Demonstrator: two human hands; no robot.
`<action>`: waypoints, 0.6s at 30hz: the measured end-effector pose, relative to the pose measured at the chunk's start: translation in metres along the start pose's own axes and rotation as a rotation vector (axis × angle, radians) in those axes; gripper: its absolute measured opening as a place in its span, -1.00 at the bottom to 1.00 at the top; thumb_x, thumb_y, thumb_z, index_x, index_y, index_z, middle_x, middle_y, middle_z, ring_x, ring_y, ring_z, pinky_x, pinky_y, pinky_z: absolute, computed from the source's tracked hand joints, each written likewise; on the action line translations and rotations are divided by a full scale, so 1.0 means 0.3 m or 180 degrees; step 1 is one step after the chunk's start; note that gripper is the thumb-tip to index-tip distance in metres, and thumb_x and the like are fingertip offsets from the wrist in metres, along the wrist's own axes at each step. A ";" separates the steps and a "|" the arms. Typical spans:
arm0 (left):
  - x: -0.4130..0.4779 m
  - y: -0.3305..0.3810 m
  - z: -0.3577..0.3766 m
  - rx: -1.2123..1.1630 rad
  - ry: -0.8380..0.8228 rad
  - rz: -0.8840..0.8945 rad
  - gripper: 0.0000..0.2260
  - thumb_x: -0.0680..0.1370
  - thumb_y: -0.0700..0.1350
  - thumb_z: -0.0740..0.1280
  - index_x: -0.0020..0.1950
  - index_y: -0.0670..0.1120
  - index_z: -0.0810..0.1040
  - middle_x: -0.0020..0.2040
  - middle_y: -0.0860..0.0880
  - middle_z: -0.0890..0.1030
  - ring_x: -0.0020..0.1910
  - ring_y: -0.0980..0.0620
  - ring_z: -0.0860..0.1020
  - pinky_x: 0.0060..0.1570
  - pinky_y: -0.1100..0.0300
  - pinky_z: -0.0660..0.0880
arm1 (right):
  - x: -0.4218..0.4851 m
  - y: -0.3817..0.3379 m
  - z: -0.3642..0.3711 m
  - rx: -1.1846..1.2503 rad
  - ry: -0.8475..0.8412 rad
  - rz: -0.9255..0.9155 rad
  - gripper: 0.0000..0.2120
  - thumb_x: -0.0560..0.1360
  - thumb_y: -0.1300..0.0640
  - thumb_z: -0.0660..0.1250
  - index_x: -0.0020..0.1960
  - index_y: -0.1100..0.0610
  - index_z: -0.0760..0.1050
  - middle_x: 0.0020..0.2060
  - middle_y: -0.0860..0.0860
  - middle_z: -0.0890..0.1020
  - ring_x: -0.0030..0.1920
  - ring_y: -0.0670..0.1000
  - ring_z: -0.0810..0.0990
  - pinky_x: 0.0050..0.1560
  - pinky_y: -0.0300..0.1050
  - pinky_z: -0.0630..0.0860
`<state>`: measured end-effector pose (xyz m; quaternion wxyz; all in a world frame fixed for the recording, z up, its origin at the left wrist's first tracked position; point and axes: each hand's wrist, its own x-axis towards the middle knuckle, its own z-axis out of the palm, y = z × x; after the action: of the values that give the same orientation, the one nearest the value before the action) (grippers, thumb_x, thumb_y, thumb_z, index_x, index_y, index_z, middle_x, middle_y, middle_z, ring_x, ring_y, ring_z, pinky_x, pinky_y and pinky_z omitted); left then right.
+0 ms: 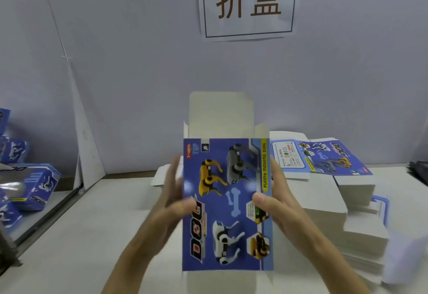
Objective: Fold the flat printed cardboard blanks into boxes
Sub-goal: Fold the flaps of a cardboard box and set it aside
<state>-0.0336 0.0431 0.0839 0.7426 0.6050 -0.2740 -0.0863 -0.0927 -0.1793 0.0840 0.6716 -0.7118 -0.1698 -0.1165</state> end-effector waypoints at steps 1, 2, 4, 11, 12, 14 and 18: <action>0.024 0.034 0.003 0.0027 0.0192 0.0229 -0.06 0.20 0.11 0.57 0.49 0.18 0.18 0.23 -0.08 0.59 0.08 -0.19 0.64 -0.17 0.03 0.62 | 0.014 -0.015 -0.010 -0.0110 -0.0109 -0.0040 -0.12 0.25 -0.18 0.39 0.42 -0.41 -0.03 0.15 -0.49 0.48 0.16 -0.33 0.54 0.02 -0.37 0.53; 0.041 0.062 0.007 0.0096 0.0357 0.0450 -0.09 0.20 0.15 0.57 0.47 0.16 0.23 0.18 -0.04 0.62 0.03 -0.16 0.66 -0.23 0.07 0.62 | 0.028 -0.031 -0.013 -0.0223 -0.0207 -0.0052 -0.09 0.25 -0.19 0.40 0.42 -0.46 -0.06 0.24 -0.40 0.44 0.19 -0.26 0.55 0.07 -0.27 0.56; 0.057 0.087 0.015 0.0301 0.0529 0.0795 -0.19 0.24 0.13 0.53 0.43 0.10 0.29 0.07 0.03 0.67 -0.06 -0.07 0.69 -0.29 0.15 0.61 | 0.045 -0.054 -0.008 -0.0461 -0.0207 -0.0192 -0.12 0.26 -0.24 0.39 0.39 -0.55 -0.07 0.36 -0.30 0.35 0.27 -0.19 0.51 0.24 -0.01 0.53; 0.034 0.048 0.069 0.0696 0.0533 0.1110 -0.27 0.31 0.10 0.43 0.39 0.47 0.21 0.23 0.12 0.58 0.07 -0.06 0.65 -0.23 0.10 0.63 | 0.057 -0.071 -0.003 -0.0358 0.0194 -0.1174 -0.21 0.41 0.03 0.42 0.46 -0.38 0.07 0.23 -0.29 0.53 0.26 -0.05 0.56 0.13 0.01 0.60; 0.033 0.052 0.067 0.0749 0.0530 0.1180 -0.28 0.32 0.09 0.43 0.39 0.48 0.20 0.25 0.13 0.56 0.10 -0.08 0.64 -0.21 0.07 0.63 | 0.059 -0.072 -0.004 -0.0339 0.0215 -0.1236 -0.21 0.41 0.06 0.42 0.46 -0.36 0.09 0.22 -0.30 0.52 0.21 -0.09 0.59 0.07 -0.13 0.60; 0.028 0.065 0.058 0.0771 0.0511 0.1243 -0.32 0.33 0.08 0.43 0.38 0.43 0.26 0.24 0.05 0.56 0.09 -0.12 0.64 -0.22 0.06 0.63 | 0.062 -0.077 0.001 -0.0402 0.0246 -0.1304 -0.26 0.41 0.06 0.43 0.43 -0.34 0.14 0.22 -0.33 0.50 0.18 -0.11 0.60 0.03 -0.20 0.60; 0.002 0.082 0.053 0.0792 0.0517 0.1198 -0.36 0.30 0.15 0.49 0.33 0.40 0.35 0.22 -0.04 0.59 0.08 -0.14 0.65 -0.24 0.09 0.63 | 0.069 -0.084 0.009 -0.0567 0.0262 -0.1390 -0.29 0.37 0.00 0.46 0.41 -0.28 0.23 0.24 -0.33 0.47 0.21 -0.11 0.58 0.15 -0.09 0.57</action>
<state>-0.0462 0.0355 0.1091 0.6849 0.6351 -0.3298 0.1370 -0.0839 -0.1740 0.1151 0.5714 -0.7092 -0.2813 -0.3024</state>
